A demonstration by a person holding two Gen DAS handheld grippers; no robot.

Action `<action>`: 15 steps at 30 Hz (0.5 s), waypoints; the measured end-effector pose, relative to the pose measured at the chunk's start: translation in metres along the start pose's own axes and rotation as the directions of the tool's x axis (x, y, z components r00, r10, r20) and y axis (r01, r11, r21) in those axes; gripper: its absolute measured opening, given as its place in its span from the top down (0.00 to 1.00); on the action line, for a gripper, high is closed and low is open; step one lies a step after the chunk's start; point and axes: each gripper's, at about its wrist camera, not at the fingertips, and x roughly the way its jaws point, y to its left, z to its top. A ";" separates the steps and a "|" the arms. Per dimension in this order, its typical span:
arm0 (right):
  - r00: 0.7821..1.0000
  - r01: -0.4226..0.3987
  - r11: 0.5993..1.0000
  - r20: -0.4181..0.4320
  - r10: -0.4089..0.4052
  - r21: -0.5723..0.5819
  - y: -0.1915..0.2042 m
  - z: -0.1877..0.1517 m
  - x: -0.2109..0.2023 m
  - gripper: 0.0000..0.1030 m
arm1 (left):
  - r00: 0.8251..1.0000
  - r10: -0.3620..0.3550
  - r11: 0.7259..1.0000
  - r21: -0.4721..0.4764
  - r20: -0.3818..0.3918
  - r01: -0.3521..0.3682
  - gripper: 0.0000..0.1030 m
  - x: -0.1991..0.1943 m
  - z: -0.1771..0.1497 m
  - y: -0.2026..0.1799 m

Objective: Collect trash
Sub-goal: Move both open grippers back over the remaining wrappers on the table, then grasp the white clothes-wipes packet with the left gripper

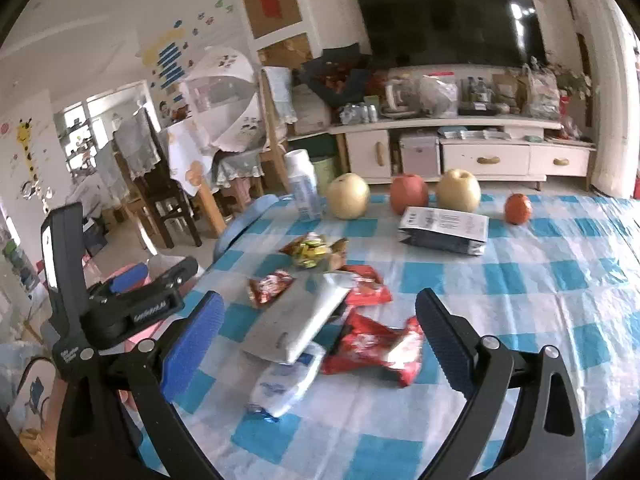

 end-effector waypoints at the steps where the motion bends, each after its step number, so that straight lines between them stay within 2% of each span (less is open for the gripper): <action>1: 1.000 0.005 1.000 -0.001 -0.005 0.010 -0.007 0.000 -0.001 0.07 | 1.000 -0.017 1.000 0.010 -0.006 0.017 0.10 0.001 0.000 -0.005; 8: 0.998 0.054 0.995 -0.043 -0.051 0.084 -0.051 0.007 0.002 0.07 | 0.991 -0.112 0.988 0.097 -0.072 0.118 0.10 0.015 -0.005 -0.037; 12: 0.991 0.083 0.991 -0.109 -0.072 0.101 -0.073 0.006 0.014 0.07 | 0.974 -0.172 0.977 0.098 -0.146 0.187 0.10 0.027 -0.012 -0.049; 15: 0.983 0.088 0.991 -0.168 -0.070 0.102 -0.083 0.003 0.027 0.07 | 0.947 -0.233 0.964 0.071 -0.222 0.254 0.10 0.040 -0.016 -0.057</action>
